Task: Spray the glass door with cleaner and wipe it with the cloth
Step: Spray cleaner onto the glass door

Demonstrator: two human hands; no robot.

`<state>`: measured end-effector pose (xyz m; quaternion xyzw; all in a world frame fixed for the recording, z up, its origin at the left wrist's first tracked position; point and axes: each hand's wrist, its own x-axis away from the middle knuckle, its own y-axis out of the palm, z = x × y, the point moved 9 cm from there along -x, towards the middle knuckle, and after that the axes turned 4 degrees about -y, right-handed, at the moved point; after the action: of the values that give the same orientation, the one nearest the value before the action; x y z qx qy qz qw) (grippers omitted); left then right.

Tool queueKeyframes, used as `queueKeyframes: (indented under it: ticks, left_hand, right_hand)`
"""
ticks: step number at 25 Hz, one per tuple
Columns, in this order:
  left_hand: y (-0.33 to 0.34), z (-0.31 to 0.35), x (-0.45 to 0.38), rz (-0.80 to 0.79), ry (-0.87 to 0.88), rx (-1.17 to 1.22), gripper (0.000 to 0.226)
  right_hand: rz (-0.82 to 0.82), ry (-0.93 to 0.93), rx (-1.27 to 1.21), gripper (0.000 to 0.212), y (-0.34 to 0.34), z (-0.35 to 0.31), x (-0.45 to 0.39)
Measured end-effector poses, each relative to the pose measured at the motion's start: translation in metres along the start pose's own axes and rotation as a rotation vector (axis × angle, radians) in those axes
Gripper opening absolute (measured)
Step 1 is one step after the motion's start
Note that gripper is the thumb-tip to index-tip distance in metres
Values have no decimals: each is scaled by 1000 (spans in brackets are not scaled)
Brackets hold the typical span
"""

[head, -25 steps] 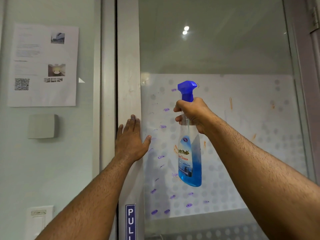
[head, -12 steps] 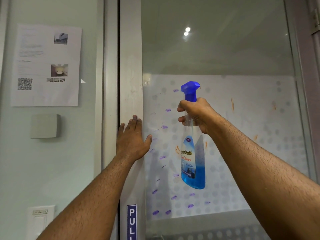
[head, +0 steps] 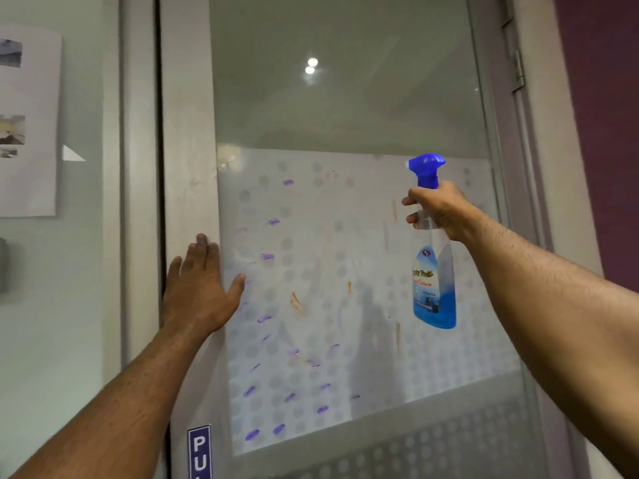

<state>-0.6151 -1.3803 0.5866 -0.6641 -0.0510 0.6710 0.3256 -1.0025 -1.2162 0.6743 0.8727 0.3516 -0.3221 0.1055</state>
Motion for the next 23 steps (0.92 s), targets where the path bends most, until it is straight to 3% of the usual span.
queueKeyframes:
  ticks: [5,15,19,23]
  left_hand:
    - [3,0,-2,17,-9,3,94]
    - [9,-3,-1,36,9,-15,102]
    - [10,-3,-3,30,32,-24,103]
    - [8,-1,-1,11,21,-4,103]
  right_hand:
    - [150,19,17,28,-64,19,-16]
    - [278,155,139,43,-129,94,-16]
    - [281,175,231,41,-130,119,-3]
    - [160,116,292,31,-80,110,7]
